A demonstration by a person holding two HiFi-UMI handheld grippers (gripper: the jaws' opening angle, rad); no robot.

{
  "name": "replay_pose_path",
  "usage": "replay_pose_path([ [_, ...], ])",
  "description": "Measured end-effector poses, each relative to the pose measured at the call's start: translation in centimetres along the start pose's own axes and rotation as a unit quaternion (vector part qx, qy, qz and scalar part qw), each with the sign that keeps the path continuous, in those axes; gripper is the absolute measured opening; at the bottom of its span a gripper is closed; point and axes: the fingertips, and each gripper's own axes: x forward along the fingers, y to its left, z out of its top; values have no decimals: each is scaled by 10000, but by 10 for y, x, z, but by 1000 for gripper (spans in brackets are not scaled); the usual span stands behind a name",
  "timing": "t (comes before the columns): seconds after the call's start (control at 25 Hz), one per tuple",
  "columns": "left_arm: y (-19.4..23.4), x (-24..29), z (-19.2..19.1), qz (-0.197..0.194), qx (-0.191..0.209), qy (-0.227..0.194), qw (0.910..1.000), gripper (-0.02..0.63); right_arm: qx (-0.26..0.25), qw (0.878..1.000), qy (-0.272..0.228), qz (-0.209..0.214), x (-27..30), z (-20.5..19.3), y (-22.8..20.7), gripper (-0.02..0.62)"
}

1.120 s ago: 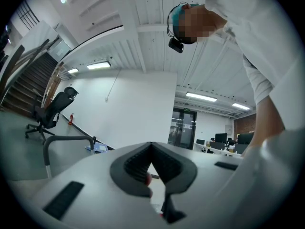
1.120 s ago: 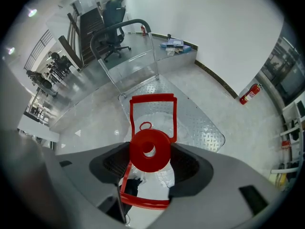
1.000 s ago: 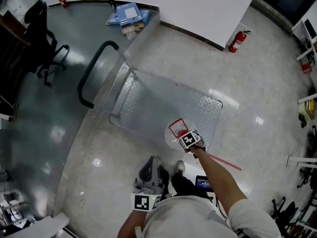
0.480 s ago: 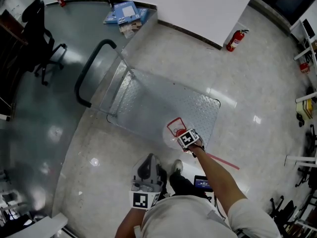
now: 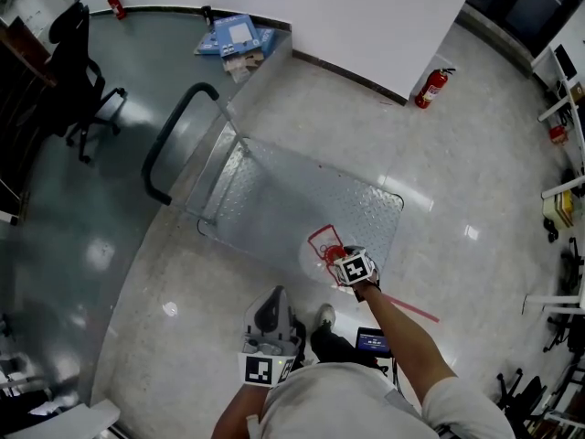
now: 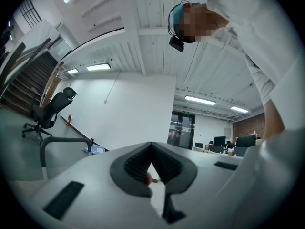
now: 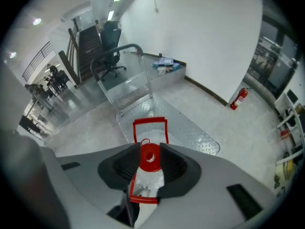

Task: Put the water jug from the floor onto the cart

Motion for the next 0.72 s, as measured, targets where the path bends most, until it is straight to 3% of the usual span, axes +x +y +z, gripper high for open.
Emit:
replay_pose_path([
  [0.04, 0, 0, 3, -14, 4, -29, 10000, -2, 55, 9995, -279, -99, -14, 8, -1, 84],
  [0.08, -1, 1, 5, -28, 15, -65, 10000, -2, 75, 9983, -547, -167, -29, 17, -2, 47],
  [0.24, -7, 4, 16, -109, 76, -202, 9997, -2, 187, 9821, -1848, -299, -108, 55, 1, 12],
  [0.32, -14, 4, 21, -165, 88, -268, 9995, -2, 364, 9613, -2707, -371, -162, 68, 5, 11],
  [0.44, -23, 1, 34, -239, 100, -385, 9989, -2, 456, 9081, -4130, -520, -260, 82, 19, 11],
  [0.52, -27, 0, 40, -276, 124, -433, 9986, -2, 405, 8758, -4776, -572, -312, 84, 33, 11],
  [0.6, -31, -1, 43, -314, 132, -442, 9984, -2, 337, 8617, -5032, -565, -337, 78, 46, 11],
  [0.72, -34, -1, 45, -354, 121, -472, 9982, -2, 267, 8605, -5059, -539, -341, 67, 53, 11],
])
